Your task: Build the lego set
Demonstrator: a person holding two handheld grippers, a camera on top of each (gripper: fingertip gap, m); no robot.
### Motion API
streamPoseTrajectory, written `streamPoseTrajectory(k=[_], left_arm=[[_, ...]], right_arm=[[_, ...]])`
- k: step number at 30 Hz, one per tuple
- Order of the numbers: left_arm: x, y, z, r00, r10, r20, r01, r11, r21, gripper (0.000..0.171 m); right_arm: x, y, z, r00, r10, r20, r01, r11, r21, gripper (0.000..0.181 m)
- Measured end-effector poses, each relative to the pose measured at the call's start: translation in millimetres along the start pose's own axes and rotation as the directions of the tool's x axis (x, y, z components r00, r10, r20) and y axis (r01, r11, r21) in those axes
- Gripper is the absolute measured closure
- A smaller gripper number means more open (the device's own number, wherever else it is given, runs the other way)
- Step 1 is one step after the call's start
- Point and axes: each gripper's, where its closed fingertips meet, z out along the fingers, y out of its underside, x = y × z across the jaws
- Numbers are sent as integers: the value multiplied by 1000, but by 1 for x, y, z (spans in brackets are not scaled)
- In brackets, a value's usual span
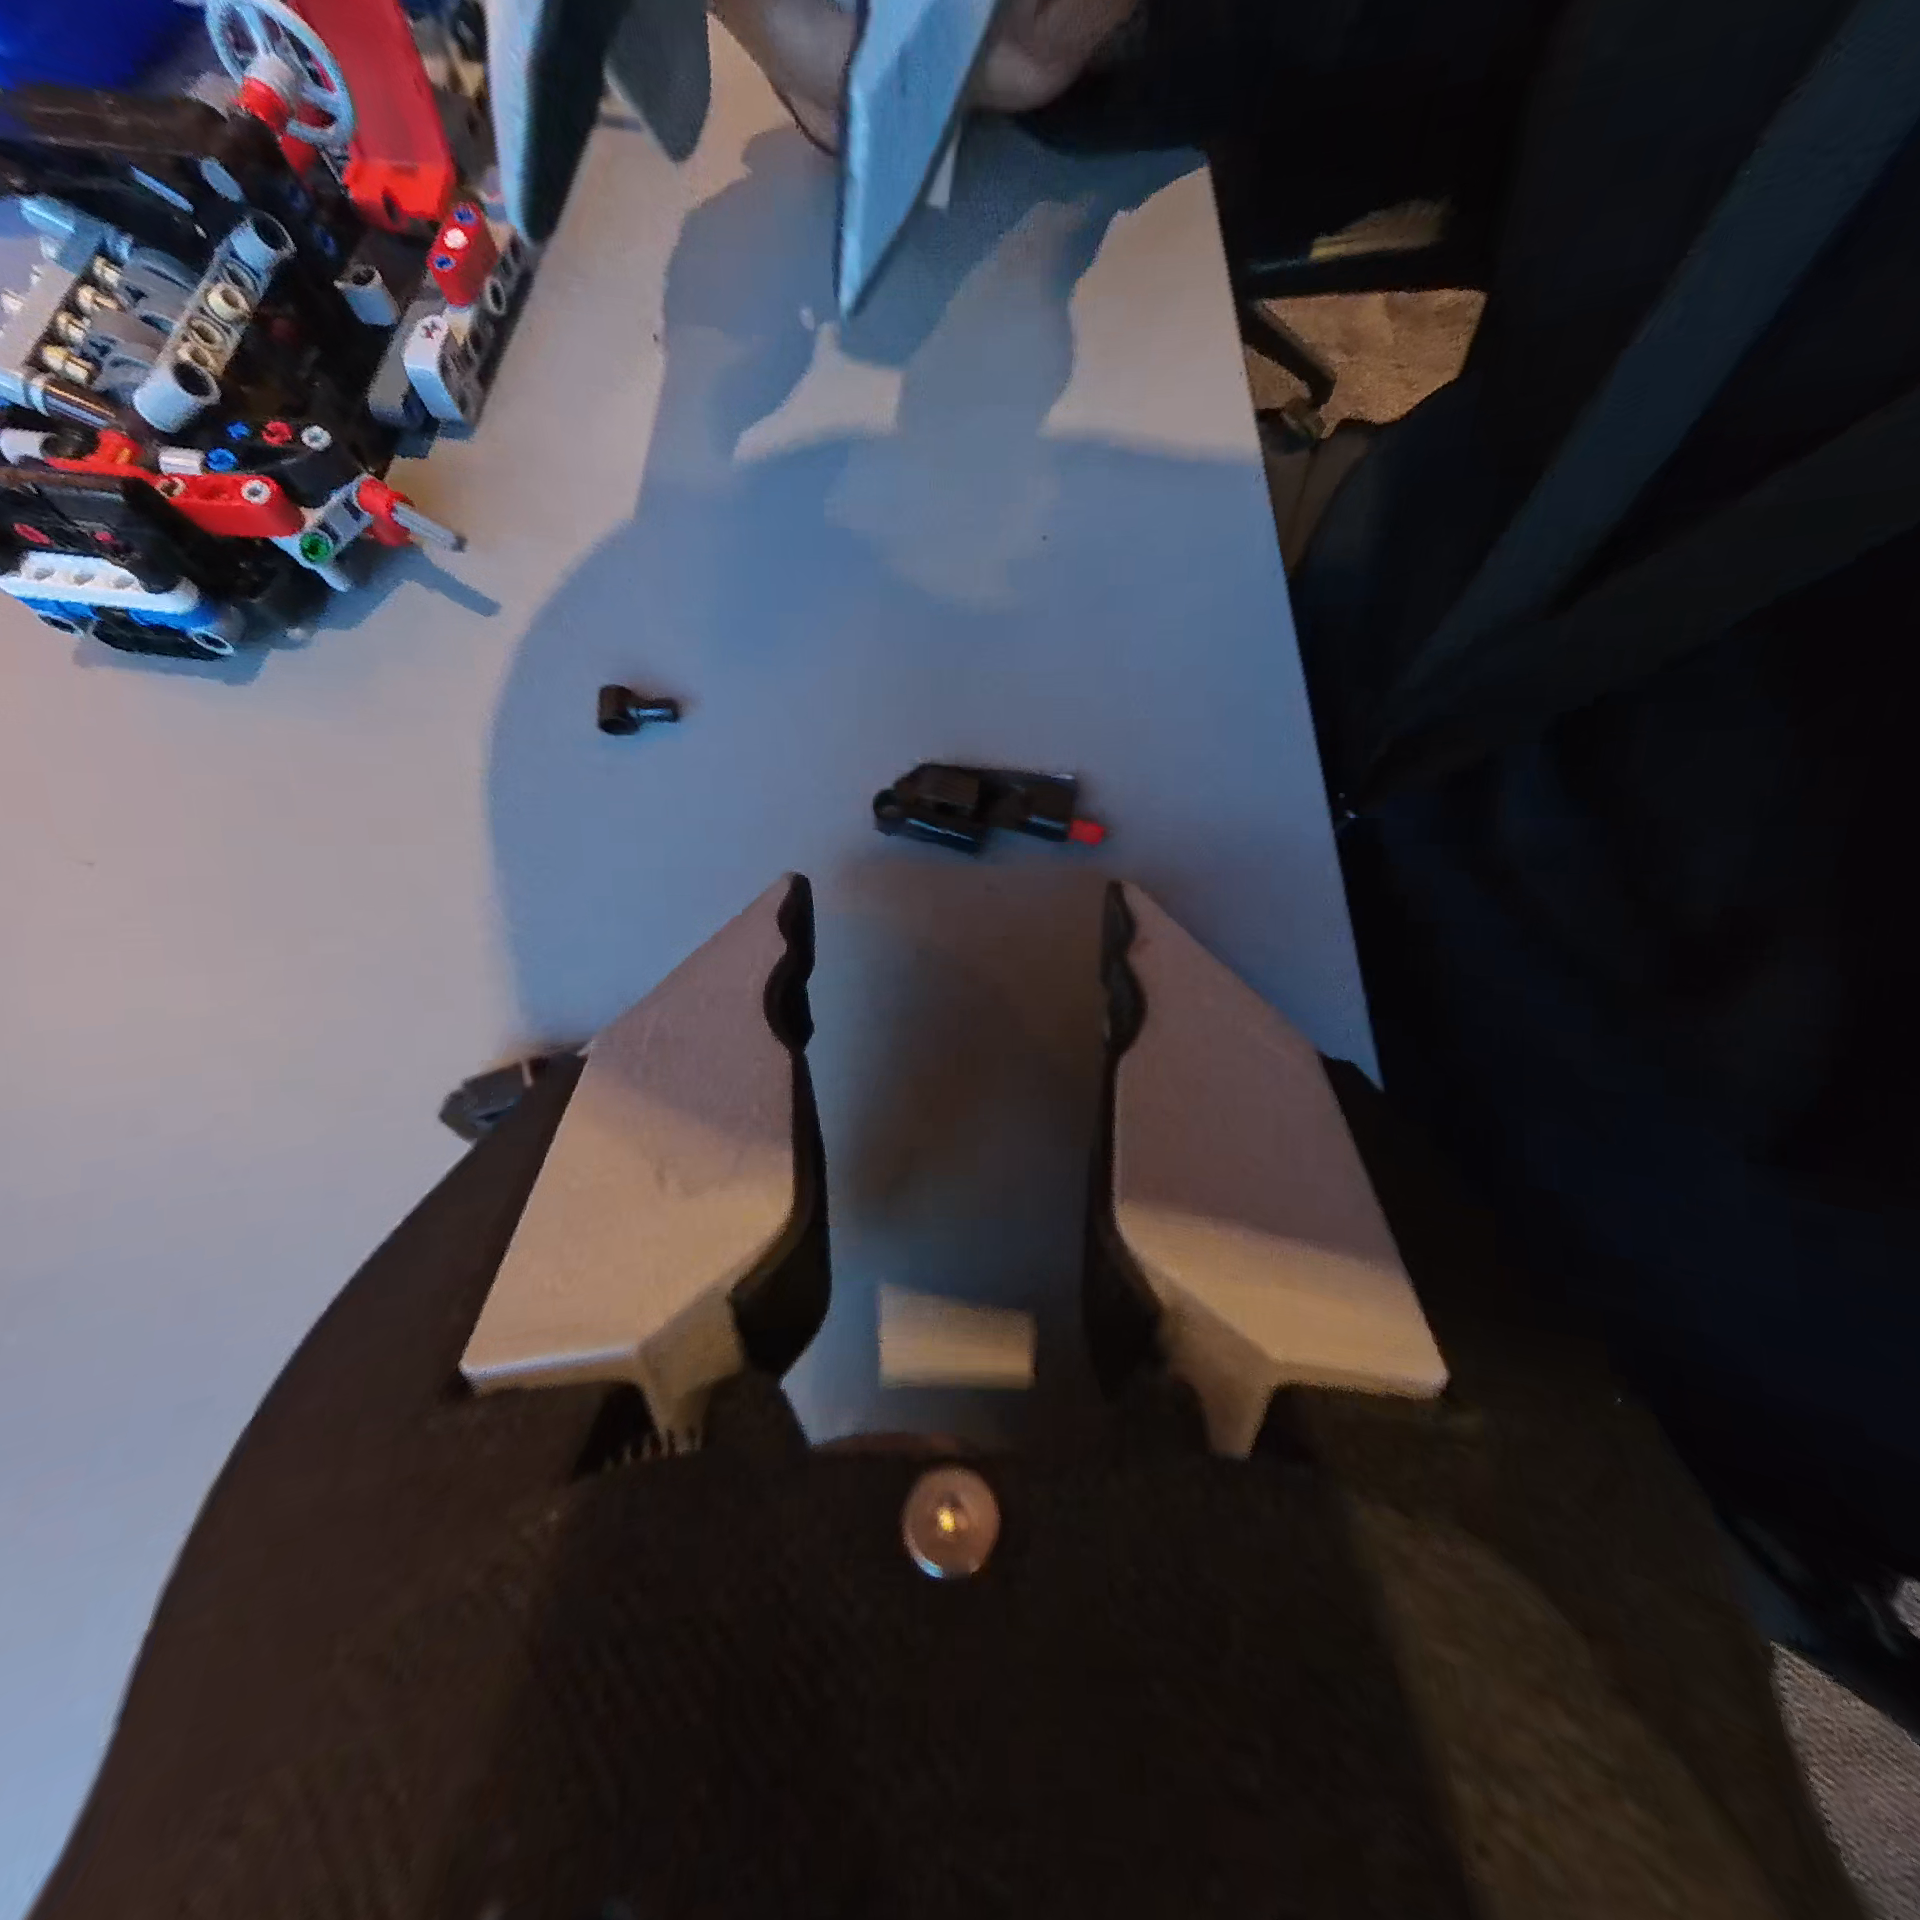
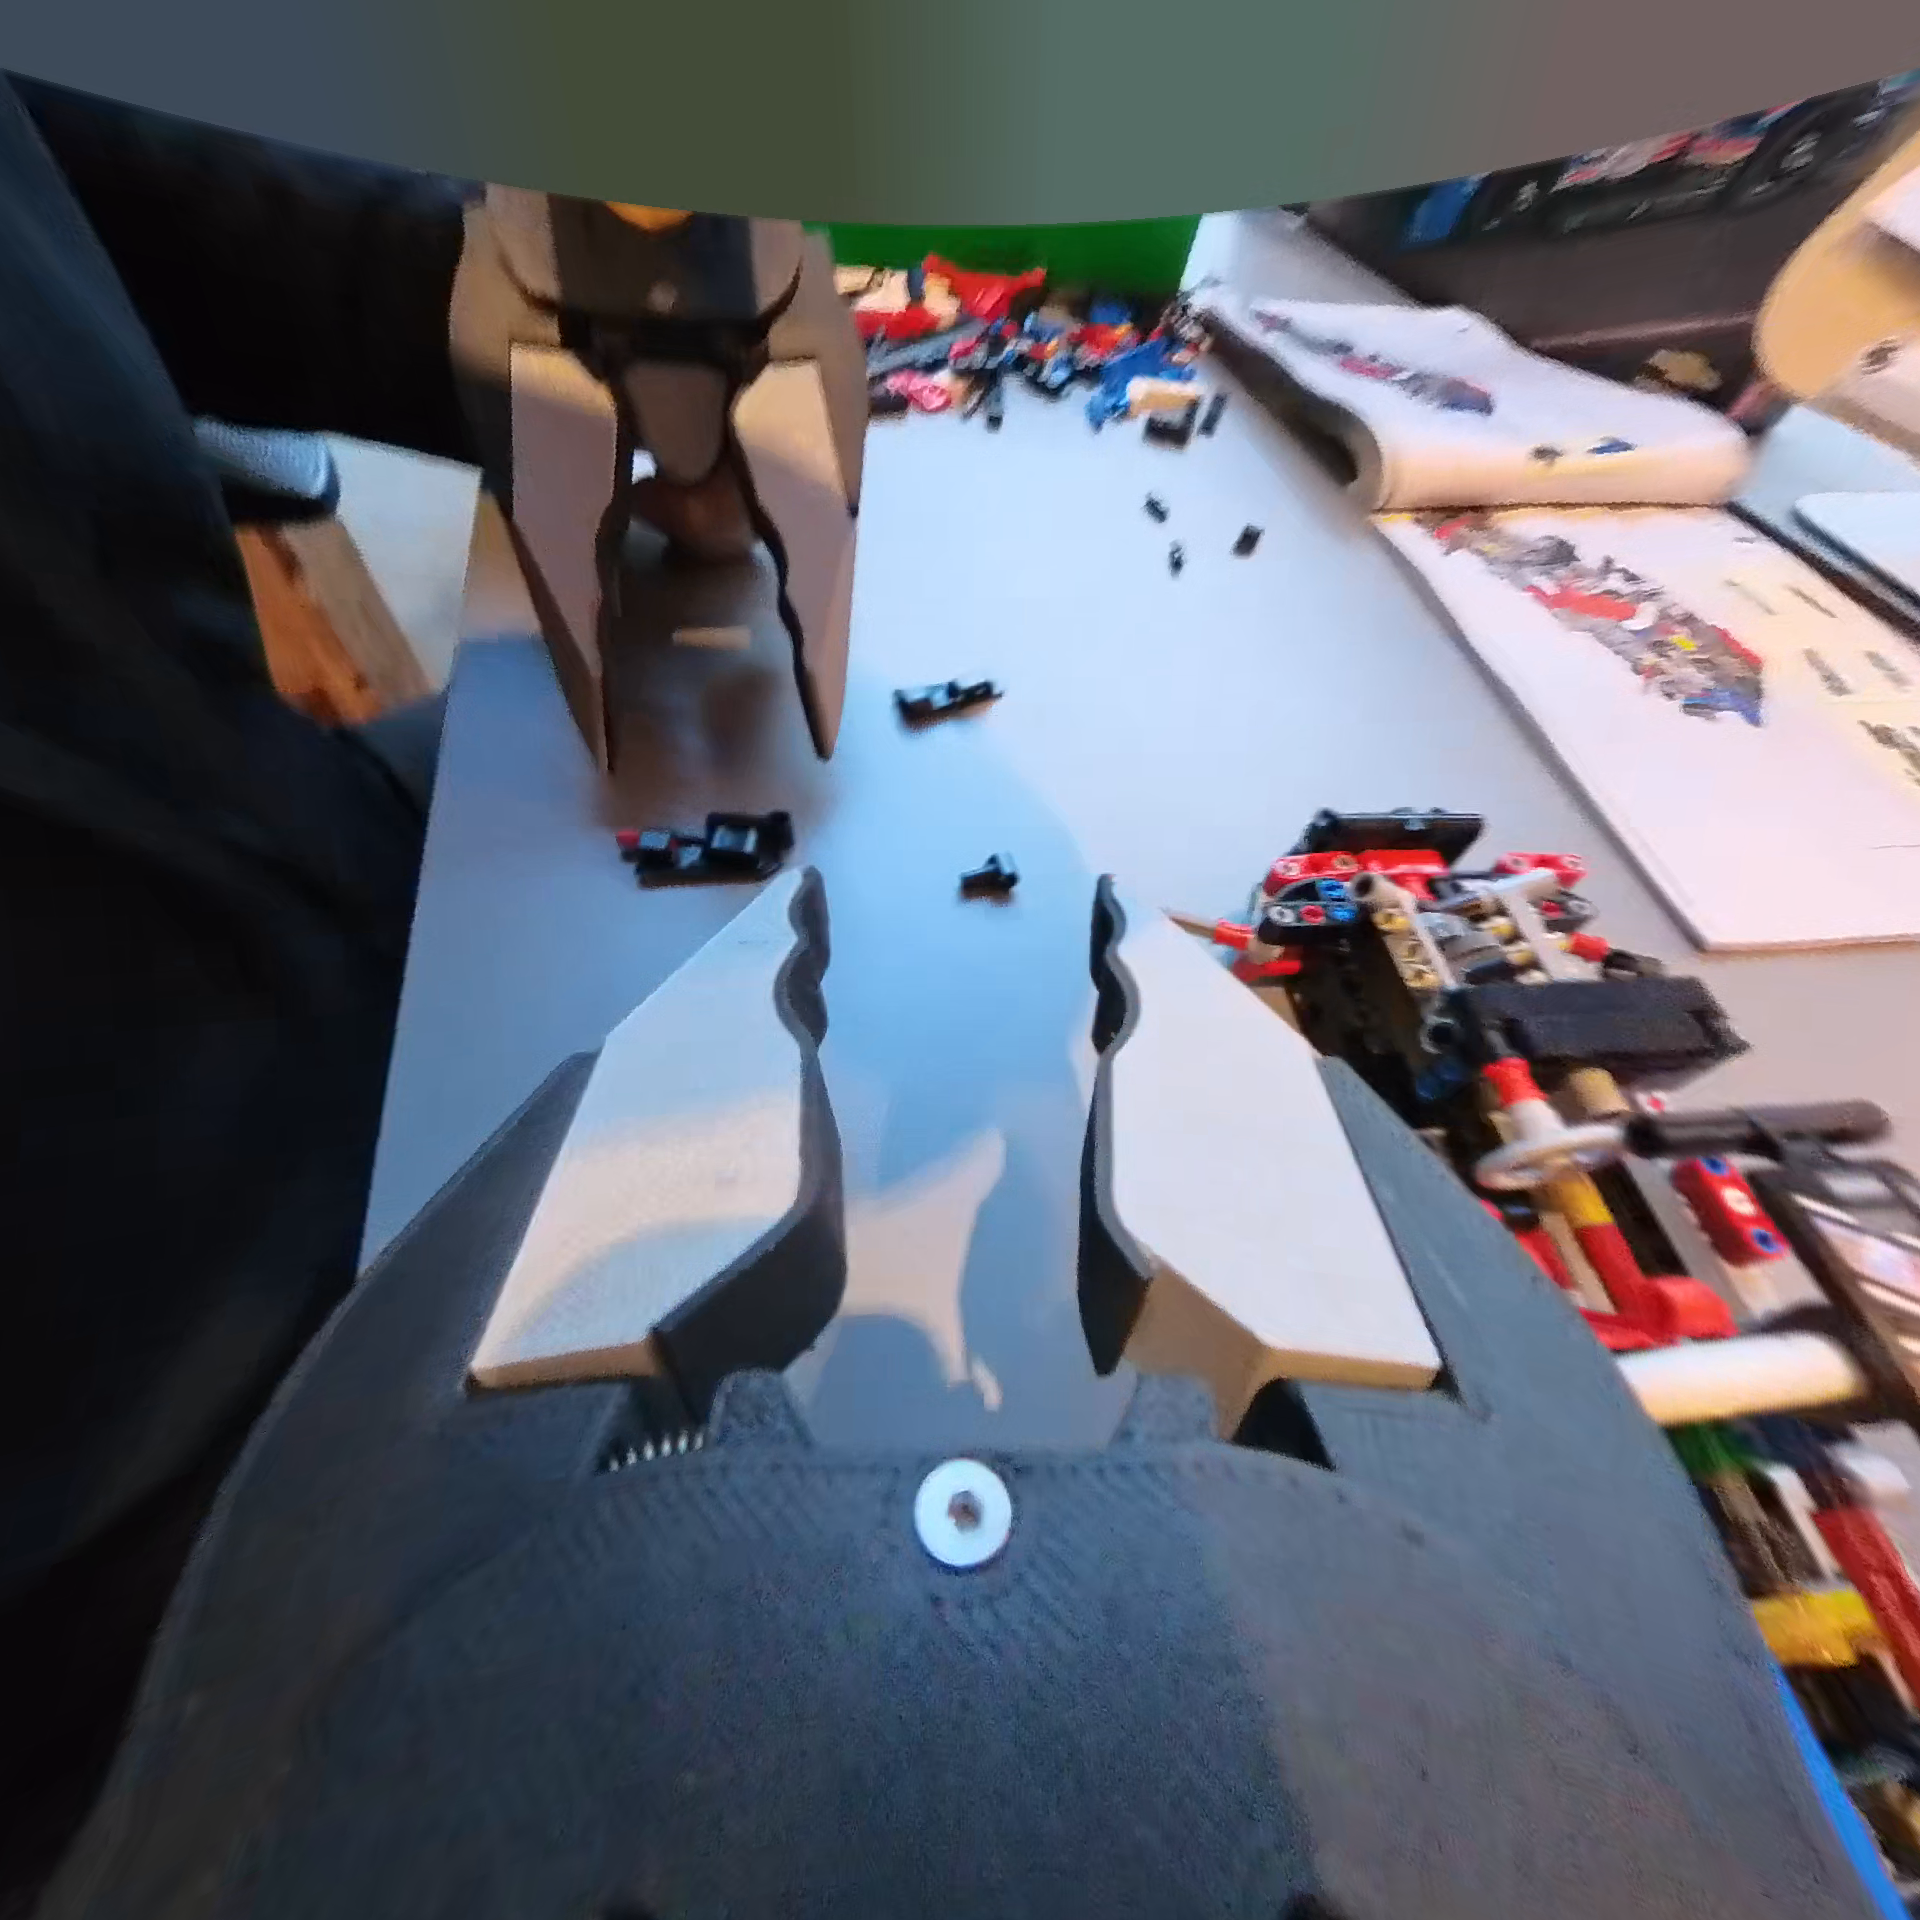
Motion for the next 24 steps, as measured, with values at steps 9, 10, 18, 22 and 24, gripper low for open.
streamPoseTrajectory(k=[9,10,18,22,24], left_arm=[[-12,-12,16,984,146,-100,-152,987,-53,125],[-9,-12,18,981,154,-117,-162,985,-62,126],[-3,-2,19,993,109,35,-105,990,-95,139],[-3,3,14,984,-71,160,83,994,-68,139],[-3,8,9,964,-142,224,157,986,-53,139]], right_arm=[[18,4,5,996,75,-46,-76,997,-32,142],[17,8,10,997,65,-43,-68,996,-65,142],[1,27,59,999,-29,14,32,957,-290,141],[1,36,76,999,-43,30,51,925,-376,160],[4,35,77,999,-46,4,44,926,-375,165]])
